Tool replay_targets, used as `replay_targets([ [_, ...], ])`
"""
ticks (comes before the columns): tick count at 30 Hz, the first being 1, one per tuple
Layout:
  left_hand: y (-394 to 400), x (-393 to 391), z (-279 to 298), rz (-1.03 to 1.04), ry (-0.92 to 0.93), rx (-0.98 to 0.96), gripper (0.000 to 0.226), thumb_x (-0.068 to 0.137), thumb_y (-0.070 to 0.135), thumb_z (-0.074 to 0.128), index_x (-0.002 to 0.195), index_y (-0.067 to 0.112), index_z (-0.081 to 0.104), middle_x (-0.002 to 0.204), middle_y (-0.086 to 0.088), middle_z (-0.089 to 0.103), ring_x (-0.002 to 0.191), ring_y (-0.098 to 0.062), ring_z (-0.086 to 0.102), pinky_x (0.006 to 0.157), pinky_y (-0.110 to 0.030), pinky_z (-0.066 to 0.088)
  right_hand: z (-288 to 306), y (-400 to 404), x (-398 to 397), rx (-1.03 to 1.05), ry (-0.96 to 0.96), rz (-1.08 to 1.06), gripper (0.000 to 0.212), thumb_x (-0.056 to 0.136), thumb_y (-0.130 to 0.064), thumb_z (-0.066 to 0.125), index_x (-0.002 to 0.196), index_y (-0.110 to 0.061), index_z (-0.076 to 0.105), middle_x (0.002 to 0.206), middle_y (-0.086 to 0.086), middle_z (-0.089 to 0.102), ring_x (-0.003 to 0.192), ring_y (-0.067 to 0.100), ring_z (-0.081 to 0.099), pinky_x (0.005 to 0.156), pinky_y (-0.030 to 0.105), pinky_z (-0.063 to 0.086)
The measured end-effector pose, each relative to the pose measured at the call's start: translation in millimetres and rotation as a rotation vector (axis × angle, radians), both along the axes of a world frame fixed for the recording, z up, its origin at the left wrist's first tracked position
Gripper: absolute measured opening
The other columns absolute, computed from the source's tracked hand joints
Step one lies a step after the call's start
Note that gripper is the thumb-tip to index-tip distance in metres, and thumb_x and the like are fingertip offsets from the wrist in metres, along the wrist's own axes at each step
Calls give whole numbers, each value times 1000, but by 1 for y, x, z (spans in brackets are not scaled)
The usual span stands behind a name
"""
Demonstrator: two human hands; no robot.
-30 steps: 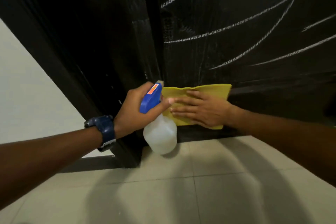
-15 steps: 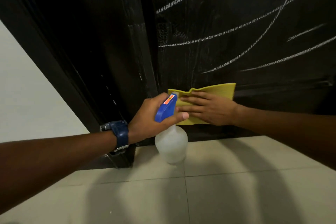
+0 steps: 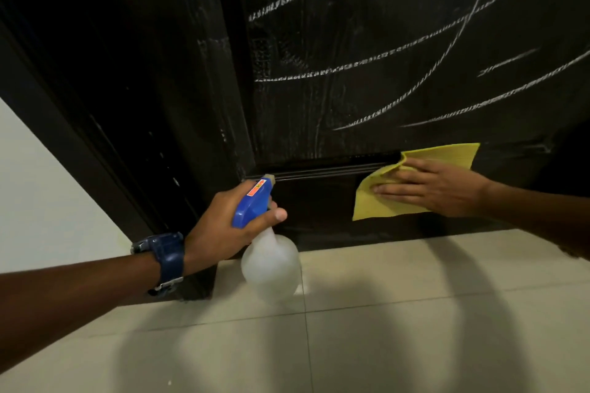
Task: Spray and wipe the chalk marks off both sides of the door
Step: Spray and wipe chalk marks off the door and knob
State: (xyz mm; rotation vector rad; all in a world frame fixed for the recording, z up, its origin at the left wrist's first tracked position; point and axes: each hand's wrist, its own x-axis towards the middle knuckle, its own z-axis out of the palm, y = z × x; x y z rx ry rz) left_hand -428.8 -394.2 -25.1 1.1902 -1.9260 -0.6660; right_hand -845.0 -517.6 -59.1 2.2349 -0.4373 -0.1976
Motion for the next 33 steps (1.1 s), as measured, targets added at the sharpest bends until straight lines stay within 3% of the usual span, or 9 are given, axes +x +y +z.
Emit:
replay_targets([
  [3,1,-2,2,-7,-34,16,60,74,63,66,110,15,64,96,7,70,90,-12,69,73,-26,58,-12,5,40,-39,-39,-15,96,83,-21,70,161,-16,14,170,5,1,154,32,-6,123,51,-10],
  [7,5,-15,1,-29,-78,-3,52,75,63,69,103,19,64,91,13,69,83,-10,67,71,-26,54,-13,9,163,-83,-23,38,79,90,-32,61,159,-19,25,167,1,19,154,31,12,124,49,1],
  [11,13,-35,-4,-101,-111,-6,55,76,61,69,109,17,62,92,19,65,82,-4,64,70,-17,49,-29,19,215,-46,-30,-49,65,99,-41,47,159,-28,26,169,-5,8,155,31,-5,124,54,-7],
  [14,14,-37,-9,-132,-130,40,62,74,70,68,110,20,64,99,10,70,93,-14,69,80,-37,56,-18,11,149,-72,-80,3,59,103,-28,33,160,-24,19,169,-7,9,155,25,10,126,49,8],
  [19,12,-40,-6,-136,-52,64,57,73,66,70,109,22,65,100,11,70,95,-13,69,77,-25,56,-16,2,-20,-101,-137,-113,71,99,-37,41,162,-28,7,169,-9,-3,155,23,4,125,47,1],
  [23,1,-51,-5,-153,-18,76,47,75,57,70,104,20,66,100,9,70,93,-15,69,65,-18,54,-6,17,-116,-88,-133,-264,86,86,-10,53,161,-23,14,169,-1,6,154,36,11,122,59,13],
  [25,-3,-58,-6,-158,0,76,48,75,57,70,103,19,66,100,8,70,93,-16,70,69,-23,56,-11,27,-140,-39,-182,-401,84,86,-24,58,161,-21,19,169,3,13,153,41,12,121,63,11],
  [29,-11,-73,-10,-167,-17,72,50,75,62,69,106,23,65,102,11,70,96,-14,69,78,-35,59,-58,38,-119,18,-691,-736,68,103,-54,19,161,-20,5,169,6,9,155,35,3,122,58,15],
  [33,-21,-88,-14,-169,-23,55,55,74,66,67,107,22,65,100,12,70,95,-11,69,79,-30,58,-85,25,-49,172,-1565,-794,73,105,-44,31,159,-3,5,167,11,-4,154,30,-10,125,41,-6],
])
